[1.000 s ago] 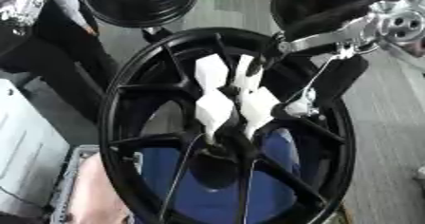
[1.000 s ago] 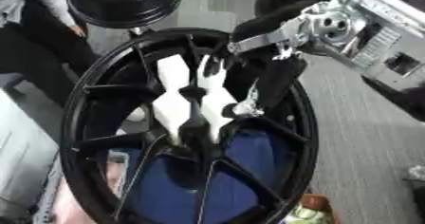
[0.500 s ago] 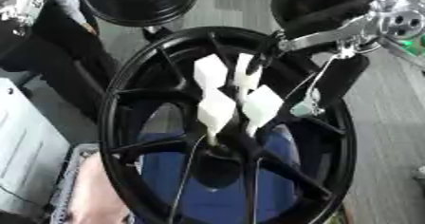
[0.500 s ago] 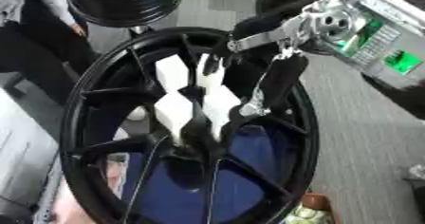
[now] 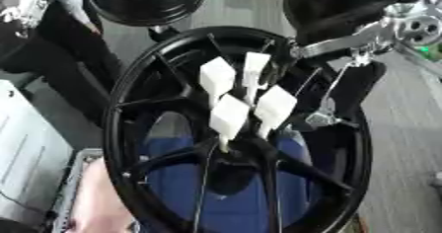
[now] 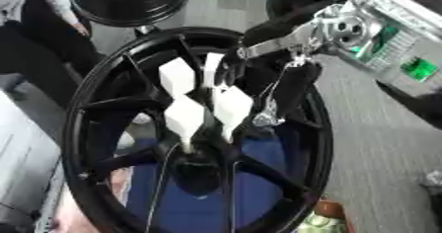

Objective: Pull the pin out of the wheel hub.

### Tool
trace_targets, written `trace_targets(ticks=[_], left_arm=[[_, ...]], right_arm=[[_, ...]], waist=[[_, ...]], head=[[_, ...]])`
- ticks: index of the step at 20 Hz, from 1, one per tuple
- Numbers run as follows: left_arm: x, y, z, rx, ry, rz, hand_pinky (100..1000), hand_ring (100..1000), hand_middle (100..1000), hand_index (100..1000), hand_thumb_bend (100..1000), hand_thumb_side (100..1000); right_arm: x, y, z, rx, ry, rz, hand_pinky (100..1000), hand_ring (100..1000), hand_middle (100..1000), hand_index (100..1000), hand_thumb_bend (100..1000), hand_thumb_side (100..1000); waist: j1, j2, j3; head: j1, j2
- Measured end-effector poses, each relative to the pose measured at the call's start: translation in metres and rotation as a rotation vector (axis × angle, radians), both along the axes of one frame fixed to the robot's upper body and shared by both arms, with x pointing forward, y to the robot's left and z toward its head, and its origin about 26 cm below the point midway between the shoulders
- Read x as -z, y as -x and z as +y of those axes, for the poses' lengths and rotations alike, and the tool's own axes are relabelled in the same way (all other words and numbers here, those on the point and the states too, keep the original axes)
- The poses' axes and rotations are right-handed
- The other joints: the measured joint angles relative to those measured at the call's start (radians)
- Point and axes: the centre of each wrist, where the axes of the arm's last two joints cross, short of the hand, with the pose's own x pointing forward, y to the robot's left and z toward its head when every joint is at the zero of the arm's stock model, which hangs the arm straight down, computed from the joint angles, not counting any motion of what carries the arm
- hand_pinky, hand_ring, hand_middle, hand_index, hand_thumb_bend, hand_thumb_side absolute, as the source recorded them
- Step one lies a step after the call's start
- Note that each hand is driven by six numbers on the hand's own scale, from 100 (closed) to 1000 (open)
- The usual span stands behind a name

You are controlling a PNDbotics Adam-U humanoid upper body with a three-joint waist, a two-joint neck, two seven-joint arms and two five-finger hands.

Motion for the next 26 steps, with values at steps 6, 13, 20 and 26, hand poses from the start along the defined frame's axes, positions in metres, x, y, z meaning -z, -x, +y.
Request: trace_targets(ticks=[6, 13, 20, 26], left_arm=[[0.0005, 0.0001, 0.0002, 0.001, -0.001, 0.003, 762, 866, 744, 763, 460, 744], [0.0005, 0.0001, 0.0002, 0.004, -0.003, 0.005, 761, 868, 744, 763, 456, 747], [0.0005, 0.0001, 0.0002, 0.005, -0.003, 0.005, 761, 869, 745, 763, 453, 749], [0.0009, 0.0002, 0.0003, 0.004, -0.004, 0.009, 760, 870, 745, 763, 451, 750]], right_arm=[[-0.0004, 0.0088, -0.0045, -0.003, 0.013, -0.026, 894, 858, 767, 887, 437, 344], [0.0013, 0.0078, -0.0057, 0.004, 0.015, -0.023, 898, 873, 800, 897, 436, 343], [0.002, 0.0032, -0.0045, 0.0, 0.025, -0.031, 900, 887, 834, 893, 449, 328], [-0.0003, 0.003, -0.0033, -0.013, 0.036, -0.06, 899, 885, 830, 888, 449, 340]], waist=[[0.0, 0.0, -0.001], [0.001, 0.001, 0.0], [0.001, 0.004, 0.003], [0.001, 0.007, 0.003]], head=[[0.002, -0.001], [0.004, -0.006], [0.006, -0.01], [0.01, -0.011]])
